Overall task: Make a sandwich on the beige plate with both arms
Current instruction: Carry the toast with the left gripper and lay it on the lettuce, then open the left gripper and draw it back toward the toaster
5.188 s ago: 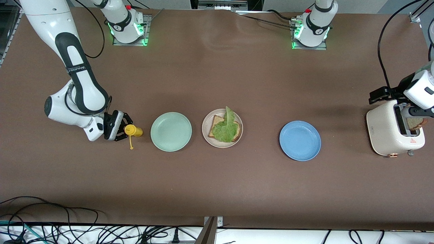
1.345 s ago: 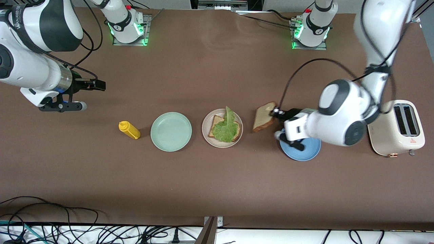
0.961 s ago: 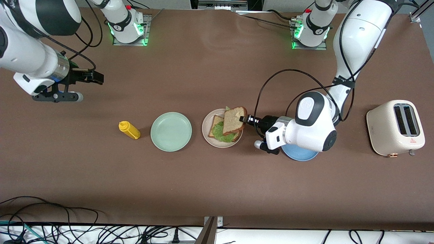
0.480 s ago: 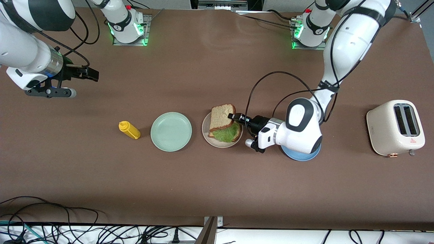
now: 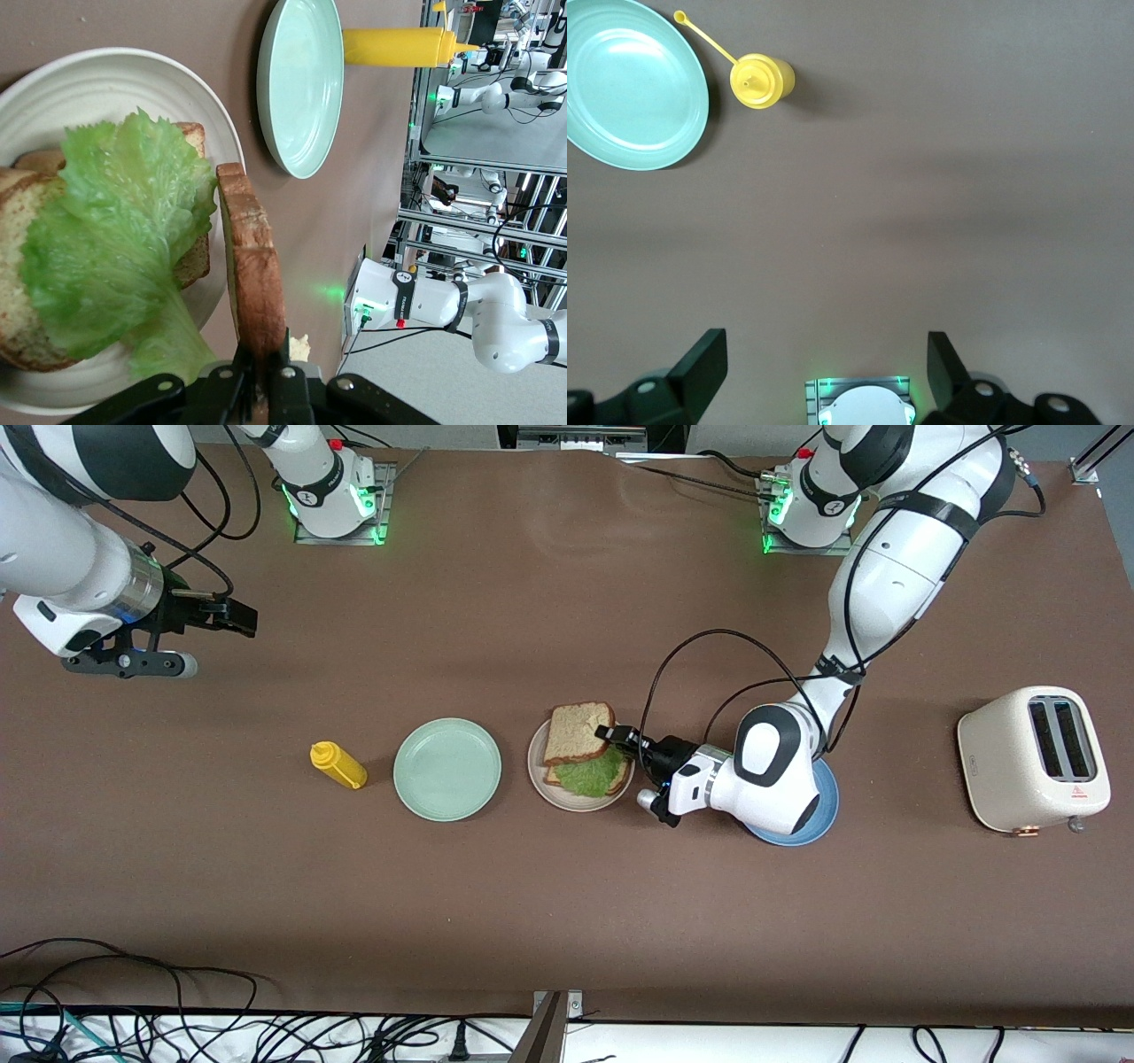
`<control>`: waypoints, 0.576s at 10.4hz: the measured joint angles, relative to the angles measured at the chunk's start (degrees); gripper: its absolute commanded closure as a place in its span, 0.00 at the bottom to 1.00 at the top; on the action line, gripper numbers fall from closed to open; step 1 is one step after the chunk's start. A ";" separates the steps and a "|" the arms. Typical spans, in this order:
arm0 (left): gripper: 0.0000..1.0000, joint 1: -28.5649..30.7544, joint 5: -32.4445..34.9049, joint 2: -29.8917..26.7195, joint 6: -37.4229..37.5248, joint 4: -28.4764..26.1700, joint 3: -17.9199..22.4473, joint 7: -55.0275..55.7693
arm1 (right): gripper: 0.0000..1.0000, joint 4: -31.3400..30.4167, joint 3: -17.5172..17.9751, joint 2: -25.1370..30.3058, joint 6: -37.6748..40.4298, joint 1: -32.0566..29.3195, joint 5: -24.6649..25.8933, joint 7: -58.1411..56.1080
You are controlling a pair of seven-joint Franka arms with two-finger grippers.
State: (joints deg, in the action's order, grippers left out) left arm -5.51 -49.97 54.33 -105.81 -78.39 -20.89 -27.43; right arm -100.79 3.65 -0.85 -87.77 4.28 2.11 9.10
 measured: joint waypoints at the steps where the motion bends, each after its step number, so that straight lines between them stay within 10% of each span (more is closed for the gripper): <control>1: 0.00 0.02 0.00 0.06 -0.30 0.07 0.04 -0.17 | 0.00 0.00 -0.47 0.09 -0.10 -0.06 0.03 -0.16; 6: 0.00 0.96 1.10 -0.15 -1.48 3.91 0.97 -4.42 | 0.00 0.00 0.92 1.35 -0.22 -5.48 0.07 -2.68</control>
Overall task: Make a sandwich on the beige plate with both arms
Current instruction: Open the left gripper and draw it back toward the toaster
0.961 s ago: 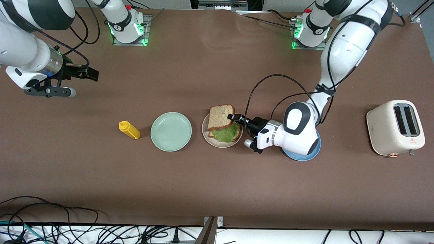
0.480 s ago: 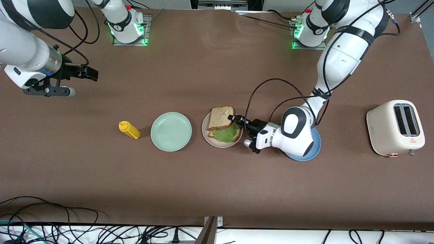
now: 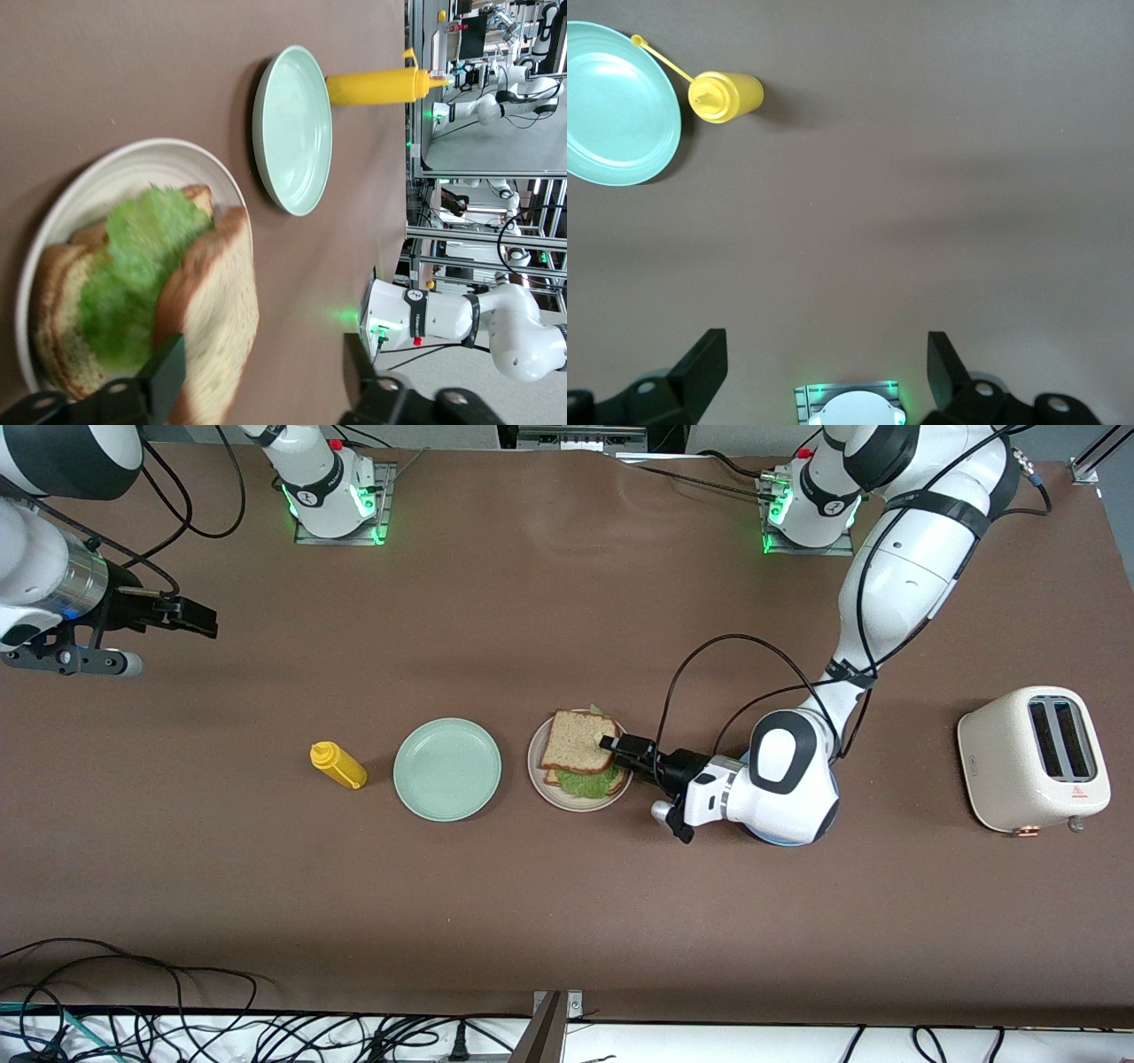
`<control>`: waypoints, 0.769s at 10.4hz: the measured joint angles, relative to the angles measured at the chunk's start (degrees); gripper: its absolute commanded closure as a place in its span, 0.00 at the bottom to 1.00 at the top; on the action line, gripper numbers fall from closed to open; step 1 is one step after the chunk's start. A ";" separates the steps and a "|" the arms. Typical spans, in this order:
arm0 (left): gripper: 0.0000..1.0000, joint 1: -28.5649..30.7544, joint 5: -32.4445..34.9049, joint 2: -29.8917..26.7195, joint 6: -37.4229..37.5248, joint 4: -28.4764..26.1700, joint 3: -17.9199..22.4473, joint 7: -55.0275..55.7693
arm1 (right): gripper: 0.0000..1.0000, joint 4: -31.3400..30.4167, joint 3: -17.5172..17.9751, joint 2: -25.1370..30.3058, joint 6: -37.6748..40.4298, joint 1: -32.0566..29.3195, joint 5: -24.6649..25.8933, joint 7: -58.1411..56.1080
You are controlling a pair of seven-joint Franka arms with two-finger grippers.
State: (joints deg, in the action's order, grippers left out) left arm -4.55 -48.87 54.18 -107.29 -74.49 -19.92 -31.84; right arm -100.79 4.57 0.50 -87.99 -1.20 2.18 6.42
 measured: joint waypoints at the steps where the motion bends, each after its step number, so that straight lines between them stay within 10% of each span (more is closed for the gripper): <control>1: 0.00 0.08 2.55 -0.54 0.00 1.17 0.31 -0.09 | 0.00 -0.02 0.49 0.01 -0.04 0.00 0.00 0.01; 8: 0.00 2.42 29.18 -11.23 3.10 2.70 0.30 6.37 | 0.00 -0.26 0.76 0.00 -0.13 0.00 0.00 0.03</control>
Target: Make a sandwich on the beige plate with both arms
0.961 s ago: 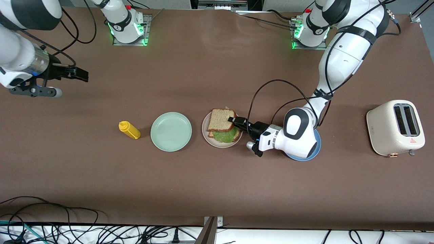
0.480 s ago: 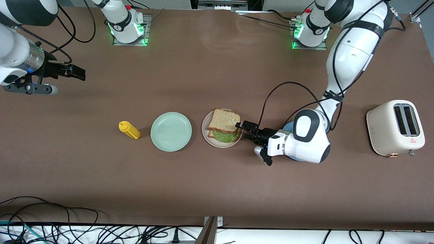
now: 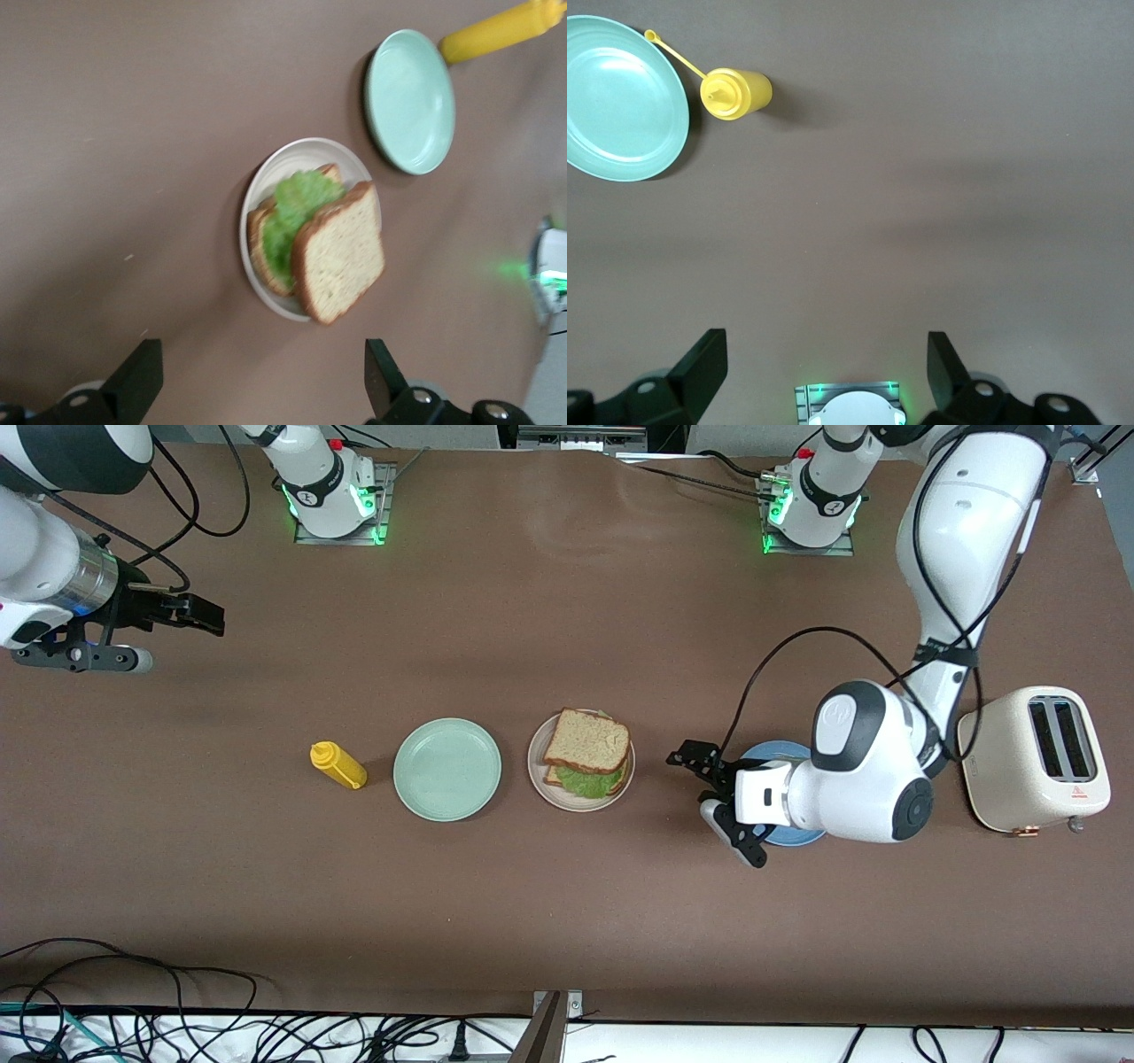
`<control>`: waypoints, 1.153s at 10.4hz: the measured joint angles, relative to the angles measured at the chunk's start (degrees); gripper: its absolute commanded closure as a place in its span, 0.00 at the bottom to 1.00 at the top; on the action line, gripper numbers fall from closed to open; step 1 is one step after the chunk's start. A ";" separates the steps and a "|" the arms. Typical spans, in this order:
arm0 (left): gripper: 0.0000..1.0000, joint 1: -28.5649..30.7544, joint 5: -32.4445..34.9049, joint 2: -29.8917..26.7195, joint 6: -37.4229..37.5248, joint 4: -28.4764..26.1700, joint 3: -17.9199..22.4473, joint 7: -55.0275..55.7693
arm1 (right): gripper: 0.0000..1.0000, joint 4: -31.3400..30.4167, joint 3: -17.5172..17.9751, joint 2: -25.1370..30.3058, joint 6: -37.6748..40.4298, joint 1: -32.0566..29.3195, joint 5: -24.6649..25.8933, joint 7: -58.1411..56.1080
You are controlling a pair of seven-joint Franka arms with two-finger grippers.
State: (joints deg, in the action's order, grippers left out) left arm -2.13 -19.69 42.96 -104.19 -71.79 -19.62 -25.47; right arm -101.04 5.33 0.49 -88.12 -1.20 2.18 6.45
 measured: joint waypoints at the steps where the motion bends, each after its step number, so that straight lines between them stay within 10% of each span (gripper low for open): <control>1: 0.00 -0.47 3.89 -2.32 0.90 -0.11 -0.11 2.85 | 0.00 -0.02 0.05 0.00 -0.01 0.00 0.00 0.06; 5: 0.00 -1.85 20.87 -13.01 5.67 -6.26 0.93 8.54 | 0.00 -0.04 2.46 0.45 0.00 -0.02 -0.01 0.49; 12: 0.00 1.39 21.63 -39.66 6.07 -23.06 11.55 12.02 | 0.00 -0.04 5.08 1.70 -3.55 -0.03 -0.02 0.52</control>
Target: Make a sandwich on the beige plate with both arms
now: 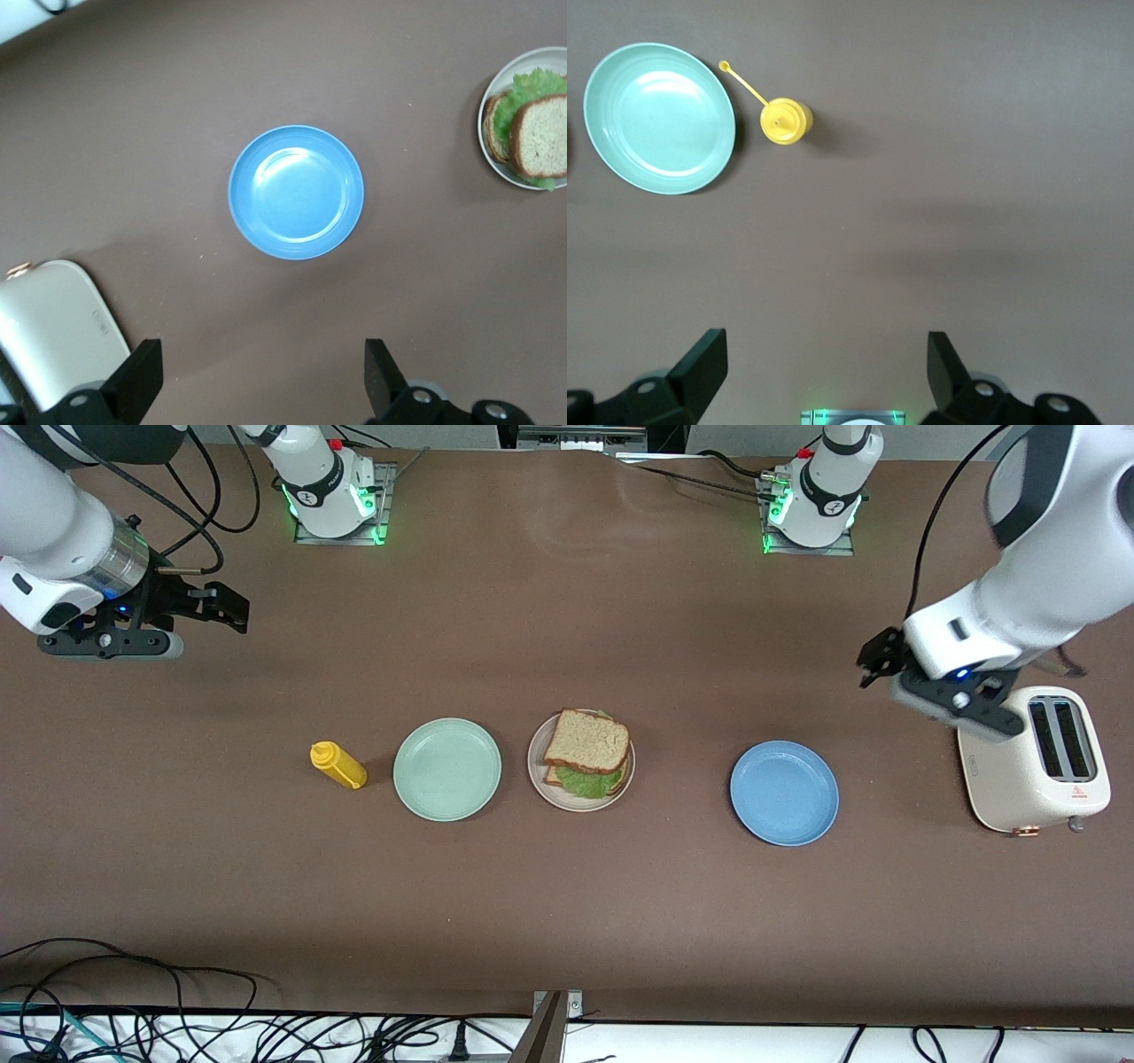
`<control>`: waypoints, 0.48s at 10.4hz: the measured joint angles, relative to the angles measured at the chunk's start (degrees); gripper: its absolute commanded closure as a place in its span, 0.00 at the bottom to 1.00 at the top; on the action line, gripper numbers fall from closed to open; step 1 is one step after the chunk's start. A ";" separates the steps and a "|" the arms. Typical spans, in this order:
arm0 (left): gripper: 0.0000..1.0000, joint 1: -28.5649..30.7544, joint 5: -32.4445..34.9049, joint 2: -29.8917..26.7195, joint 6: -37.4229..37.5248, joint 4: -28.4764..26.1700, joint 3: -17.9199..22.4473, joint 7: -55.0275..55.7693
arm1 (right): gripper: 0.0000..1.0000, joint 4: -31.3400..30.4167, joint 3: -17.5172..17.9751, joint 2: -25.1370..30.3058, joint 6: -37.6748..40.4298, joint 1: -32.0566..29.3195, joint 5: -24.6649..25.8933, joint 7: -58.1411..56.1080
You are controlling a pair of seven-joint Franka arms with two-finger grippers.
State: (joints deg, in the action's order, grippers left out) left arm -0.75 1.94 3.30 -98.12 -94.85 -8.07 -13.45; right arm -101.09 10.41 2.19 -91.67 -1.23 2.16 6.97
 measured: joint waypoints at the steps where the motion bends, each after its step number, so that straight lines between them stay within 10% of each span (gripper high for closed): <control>1: 0.00 0.17 0.00 -1.39 0.00 -0.66 0.90 1.89 | 0.00 -0.01 0.57 0.00 -0.04 0.00 0.00 0.01; 5: 0.00 5.18 -2.58 -0.49 -0.62 -2.17 3.67 3.84 | 0.00 -0.13 0.81 -0.11 -0.02 -0.08 0.00 0.02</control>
State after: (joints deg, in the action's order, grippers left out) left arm 4.43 -0.64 2.81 -98.74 -97.02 -4.40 -9.61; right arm -101.21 11.22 2.08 -91.70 -1.31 2.16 6.99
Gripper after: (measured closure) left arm 0.000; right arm 0.000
